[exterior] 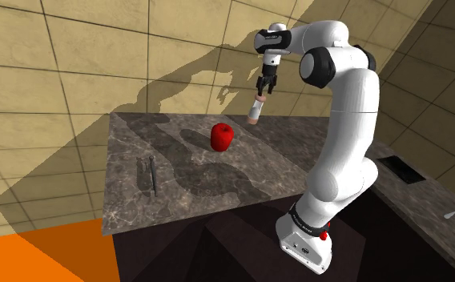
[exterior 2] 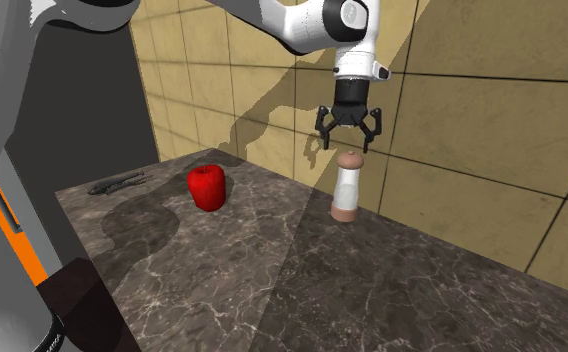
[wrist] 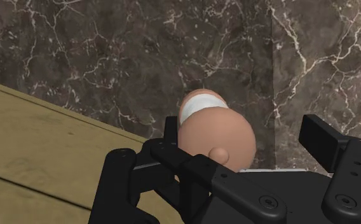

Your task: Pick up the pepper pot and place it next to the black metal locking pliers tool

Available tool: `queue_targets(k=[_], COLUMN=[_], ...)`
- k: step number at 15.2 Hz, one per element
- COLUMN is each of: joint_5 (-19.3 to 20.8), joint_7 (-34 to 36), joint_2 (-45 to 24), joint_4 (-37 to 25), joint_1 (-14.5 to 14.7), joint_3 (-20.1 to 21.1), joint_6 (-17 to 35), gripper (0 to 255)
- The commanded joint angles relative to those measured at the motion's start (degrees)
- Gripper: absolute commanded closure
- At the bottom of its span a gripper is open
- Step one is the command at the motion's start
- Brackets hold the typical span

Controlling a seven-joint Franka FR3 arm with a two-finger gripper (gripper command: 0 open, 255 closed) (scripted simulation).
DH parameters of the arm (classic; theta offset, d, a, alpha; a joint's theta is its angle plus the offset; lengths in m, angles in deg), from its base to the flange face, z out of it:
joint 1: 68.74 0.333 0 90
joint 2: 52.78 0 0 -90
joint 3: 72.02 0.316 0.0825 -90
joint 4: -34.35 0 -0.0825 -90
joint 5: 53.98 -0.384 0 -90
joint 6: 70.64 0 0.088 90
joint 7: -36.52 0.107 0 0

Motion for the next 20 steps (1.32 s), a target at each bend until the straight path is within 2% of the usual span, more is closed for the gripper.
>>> queue_targets(k=[1,7,8,10,12,13,16,18,19,20], joint_5=[-0.09,0.18,0.24,0.15,0.05,-0.19,0.19,0.37,0.36,0.36], joint_7=[0.15,0.3,-0.11,0.42,0.78,0.14,1.08,0.34,0.25,0.24], joint_2=[-3.38,-3.31,-3.13,-3.45,-3.71,-4.92,-3.29,-3.12,0.39,0.39], joint_4=[0.08,0.09,0.06,-0.69,0.69,-0.65,2.5,-0.45,0.03,0.03], joint_1=[-0.64,-1.02,-1.3,-0.98,-0.79,-1.46,-0.47,-1.25,-0.88,-0.88], joint_3=[-0.07,0.45,0.3,0.48,0.6,0.52,0.63,0.7,0.74,0.74], joint_6=[2.7,2.7,2.52,1.98,3.59,3.48,4.85,2.02,0.88,0.88], gripper=[0,0,255,255,255,255,255,255,255,0])
